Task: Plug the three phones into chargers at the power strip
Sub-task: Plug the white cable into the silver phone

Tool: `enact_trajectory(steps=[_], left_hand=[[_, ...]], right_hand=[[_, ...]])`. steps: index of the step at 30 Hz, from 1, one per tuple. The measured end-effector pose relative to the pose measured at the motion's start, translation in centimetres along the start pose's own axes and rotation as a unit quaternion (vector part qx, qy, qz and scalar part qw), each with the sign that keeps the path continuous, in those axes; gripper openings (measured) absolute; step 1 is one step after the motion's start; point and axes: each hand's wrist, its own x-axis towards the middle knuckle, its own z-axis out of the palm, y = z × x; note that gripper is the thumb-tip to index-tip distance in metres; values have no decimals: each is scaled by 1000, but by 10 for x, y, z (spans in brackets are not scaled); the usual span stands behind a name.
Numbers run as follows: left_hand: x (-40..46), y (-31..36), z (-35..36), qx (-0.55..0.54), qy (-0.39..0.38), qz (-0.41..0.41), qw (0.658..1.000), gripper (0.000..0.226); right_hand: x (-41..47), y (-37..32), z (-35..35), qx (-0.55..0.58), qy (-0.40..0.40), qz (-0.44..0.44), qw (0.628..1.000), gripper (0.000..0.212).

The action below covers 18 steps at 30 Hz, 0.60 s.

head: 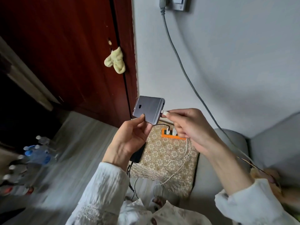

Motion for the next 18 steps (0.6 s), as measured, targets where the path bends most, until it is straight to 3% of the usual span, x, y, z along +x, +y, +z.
enact_trajectory(steps=[5, 11, 15, 18], left_hand=[[-4, 1, 5, -4, -18, 23, 1000, 17], [-2, 4, 6, 6, -38, 78, 996, 14], [-1, 9, 5, 77, -71, 160, 982, 21], [1, 12, 4, 86, -73, 178, 978, 23]], right_hand=[[-4, -11, 4, -61, 31, -29, 997, 31], [-7, -20, 7, -195, 66, -110, 972, 29], [-5, -16, 6, -186, 60, -90, 977, 24], [-2, -7, 8, -165, 71, -93, 979, 26]])
